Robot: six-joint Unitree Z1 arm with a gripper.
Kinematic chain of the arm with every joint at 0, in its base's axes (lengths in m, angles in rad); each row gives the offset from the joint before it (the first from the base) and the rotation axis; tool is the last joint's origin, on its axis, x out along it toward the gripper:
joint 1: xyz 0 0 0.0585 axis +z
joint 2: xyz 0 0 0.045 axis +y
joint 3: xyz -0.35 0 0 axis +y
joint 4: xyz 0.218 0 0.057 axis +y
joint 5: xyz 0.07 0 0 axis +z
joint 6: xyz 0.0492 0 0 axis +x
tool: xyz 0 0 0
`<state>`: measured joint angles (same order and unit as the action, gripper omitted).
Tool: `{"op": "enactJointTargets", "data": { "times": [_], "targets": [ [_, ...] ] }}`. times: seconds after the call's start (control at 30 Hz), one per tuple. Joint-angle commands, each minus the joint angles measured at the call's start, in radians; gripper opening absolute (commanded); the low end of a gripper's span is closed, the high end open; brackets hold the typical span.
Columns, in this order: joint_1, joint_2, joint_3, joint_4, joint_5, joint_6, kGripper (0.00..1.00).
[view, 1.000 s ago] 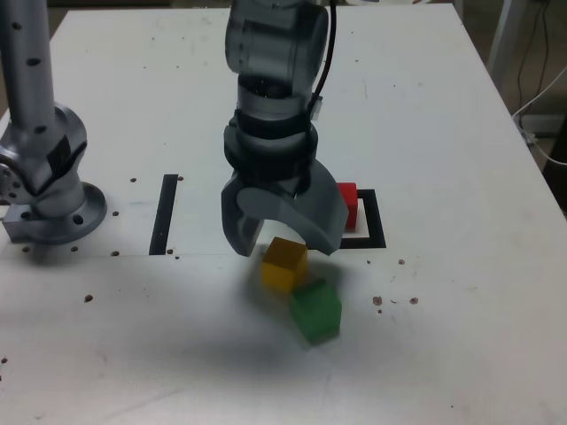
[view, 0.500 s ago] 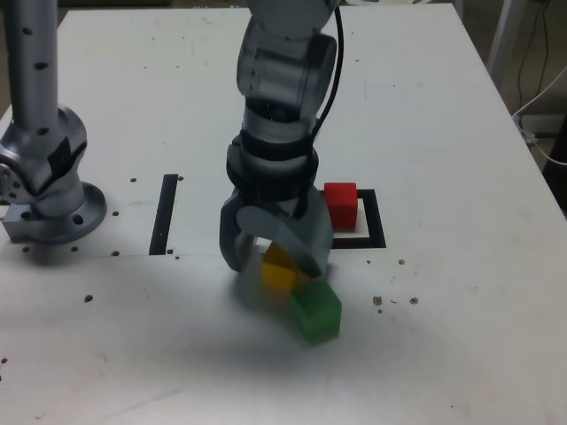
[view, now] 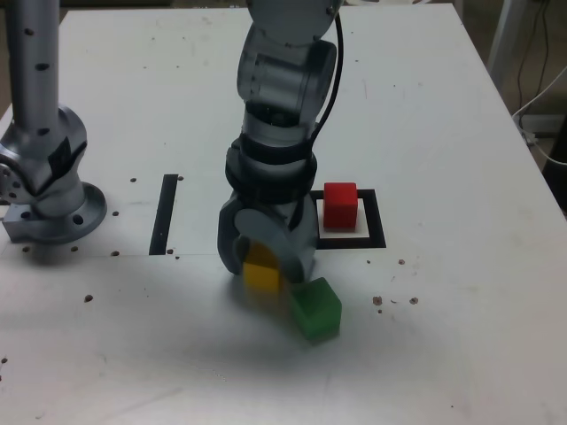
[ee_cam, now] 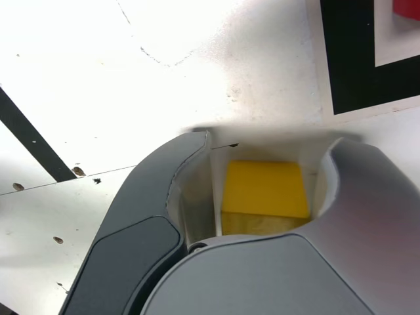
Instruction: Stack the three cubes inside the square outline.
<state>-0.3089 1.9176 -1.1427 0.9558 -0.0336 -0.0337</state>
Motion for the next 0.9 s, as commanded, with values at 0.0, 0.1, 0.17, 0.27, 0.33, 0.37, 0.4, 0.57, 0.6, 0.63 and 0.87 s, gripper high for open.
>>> {"op": "enactJointTargets", "data": {
  "times": [0.0, 0.1, 0.17, 0.27, 0.33, 0.37, 0.4, 0.57, 0.6, 0.63, 0.87],
  "targets": [
    [-0.001, -0.003, 0.001, 0.005, -0.001, 0.002, 0.32],
    [-0.001, -0.004, 0.000, 0.007, -0.002, 0.002, 0.31],
    [-0.001, -0.008, 0.000, 0.011, -0.001, 0.002, 0.31],
    [-0.001, -0.020, -0.004, 0.029, 0.000, 0.001, 0.31],
    [-0.001, -0.033, -0.009, 0.050, 0.002, 0.001, 0.31],
    [-0.001, -0.041, -0.012, 0.061, 0.003, 0.000, 0.31],
    [0.000, -0.049, -0.016, 0.071, 0.005, -0.002, 0.31],
    [0.017, -0.090, -0.042, 0.112, 0.015, -0.018, 0.31],
    [0.024, -0.096, -0.052, 0.120, 0.017, -0.021, 0.31],
    [0.032, -0.100, -0.063, 0.129, 0.019, -0.023, 0.31],
    [0.115, -0.095, -0.186, 0.204, 0.053, -0.026, 0.31]
  ]
}}
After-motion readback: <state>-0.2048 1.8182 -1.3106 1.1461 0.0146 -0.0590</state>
